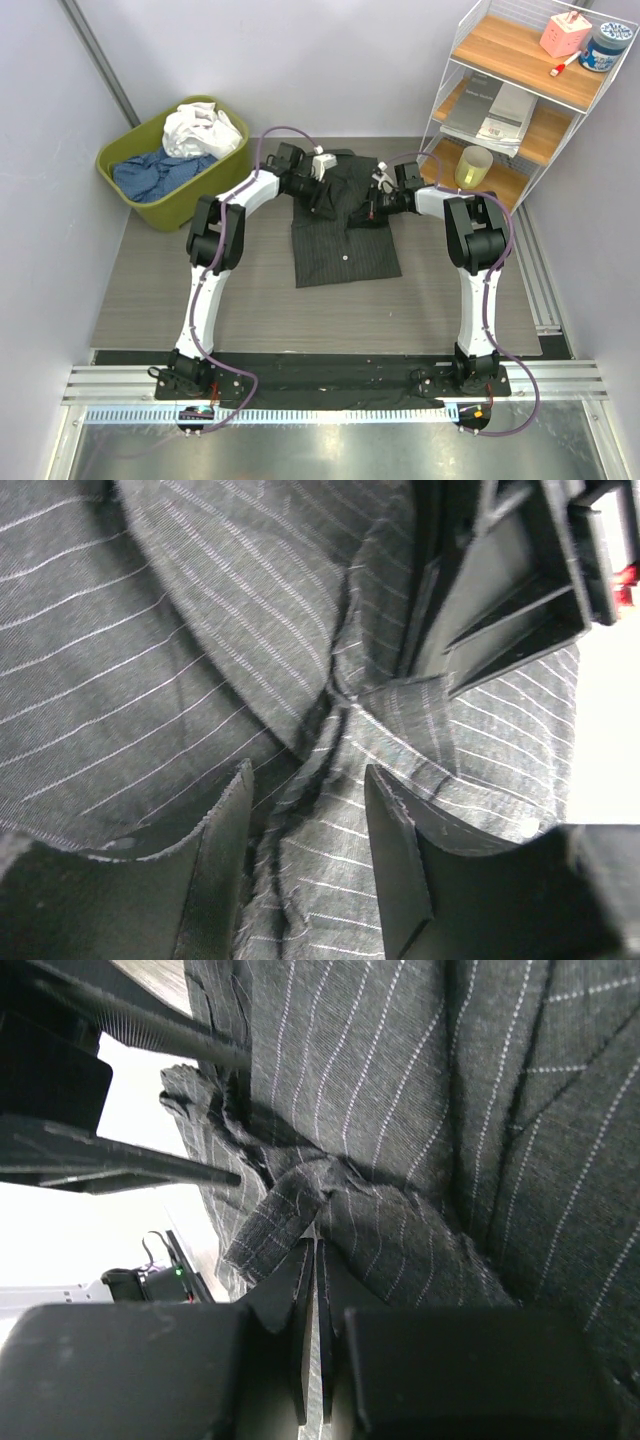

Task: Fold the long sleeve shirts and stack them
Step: Fold the shirt

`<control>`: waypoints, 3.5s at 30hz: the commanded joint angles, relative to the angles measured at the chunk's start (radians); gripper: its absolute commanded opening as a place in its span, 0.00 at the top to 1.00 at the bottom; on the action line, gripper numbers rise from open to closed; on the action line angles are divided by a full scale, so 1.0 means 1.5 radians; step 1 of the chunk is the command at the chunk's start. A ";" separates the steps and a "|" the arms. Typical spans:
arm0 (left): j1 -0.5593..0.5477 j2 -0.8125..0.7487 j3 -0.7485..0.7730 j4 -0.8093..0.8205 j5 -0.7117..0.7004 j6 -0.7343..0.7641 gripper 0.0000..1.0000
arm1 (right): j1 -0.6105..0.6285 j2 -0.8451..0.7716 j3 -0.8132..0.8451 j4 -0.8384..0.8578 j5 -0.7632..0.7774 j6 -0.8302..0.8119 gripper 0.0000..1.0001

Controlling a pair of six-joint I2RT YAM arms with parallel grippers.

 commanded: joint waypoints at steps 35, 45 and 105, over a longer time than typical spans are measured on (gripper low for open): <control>0.005 -0.104 -0.102 0.162 0.061 -0.008 0.66 | 0.009 0.020 0.045 0.040 0.018 0.029 0.86; 0.000 -0.058 -0.057 0.129 0.062 0.015 0.64 | 0.007 0.019 0.043 0.041 0.016 0.032 0.86; 0.074 -0.257 -0.246 0.204 0.054 -0.039 0.30 | 0.036 0.064 0.104 0.060 0.062 0.018 0.75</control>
